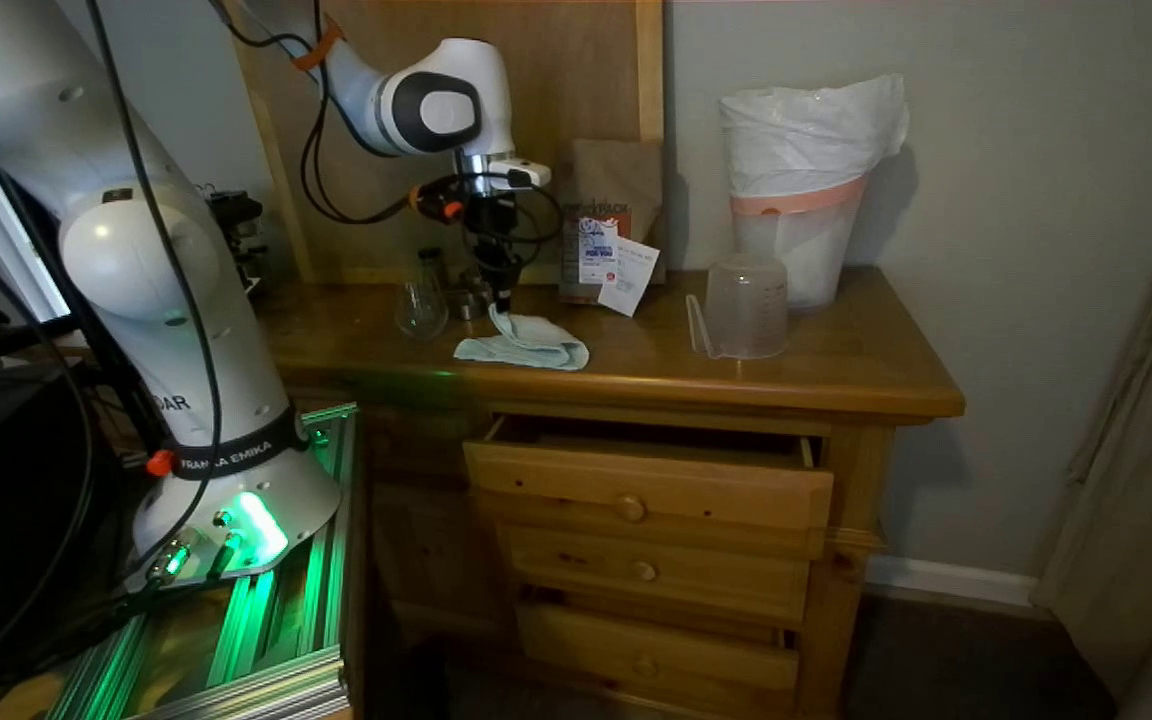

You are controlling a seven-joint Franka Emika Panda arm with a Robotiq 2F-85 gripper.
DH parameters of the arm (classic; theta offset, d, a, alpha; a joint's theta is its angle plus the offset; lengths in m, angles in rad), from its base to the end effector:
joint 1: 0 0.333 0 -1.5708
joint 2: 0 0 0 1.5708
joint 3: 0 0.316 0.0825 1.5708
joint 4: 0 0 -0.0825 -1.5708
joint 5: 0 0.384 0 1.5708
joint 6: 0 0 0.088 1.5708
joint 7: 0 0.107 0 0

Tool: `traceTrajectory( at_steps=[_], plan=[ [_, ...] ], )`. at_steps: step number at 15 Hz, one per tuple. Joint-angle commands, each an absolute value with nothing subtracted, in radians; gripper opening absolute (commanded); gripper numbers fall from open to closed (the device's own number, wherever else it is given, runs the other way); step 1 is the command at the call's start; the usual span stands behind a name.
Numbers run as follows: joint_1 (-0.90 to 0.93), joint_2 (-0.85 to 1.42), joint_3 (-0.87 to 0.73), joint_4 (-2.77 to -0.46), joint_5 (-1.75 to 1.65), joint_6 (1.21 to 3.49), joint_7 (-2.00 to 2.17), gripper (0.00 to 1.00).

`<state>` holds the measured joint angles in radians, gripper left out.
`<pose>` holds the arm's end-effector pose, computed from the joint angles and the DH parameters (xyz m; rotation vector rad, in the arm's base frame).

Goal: Fold the towel into a triangle twice.

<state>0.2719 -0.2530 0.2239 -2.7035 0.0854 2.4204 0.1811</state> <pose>0.3481 0.1838 0.3043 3.1068 0.3772 -0.0505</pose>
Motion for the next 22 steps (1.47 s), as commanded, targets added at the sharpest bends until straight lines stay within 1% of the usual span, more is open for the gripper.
traceTrajectory(
  at_steps=[1,12,13,14,16,22],
  plan=[
    [0.286,-0.236,0.235,-2.711,0.120,2.395,0.142,0.03],
    [0.305,-0.193,0.252,-2.713,0.129,2.366,0.094,0.04],
    [0.304,-0.188,0.252,-2.711,0.126,2.363,0.092,0.27],
    [0.303,-0.184,0.252,-2.710,0.124,2.358,0.088,0.30],
    [0.301,-0.177,0.252,-2.709,0.119,2.350,0.080,0.41],
    [0.303,-0.192,0.245,-2.706,0.132,2.325,0.042,0.83]
  ],
)
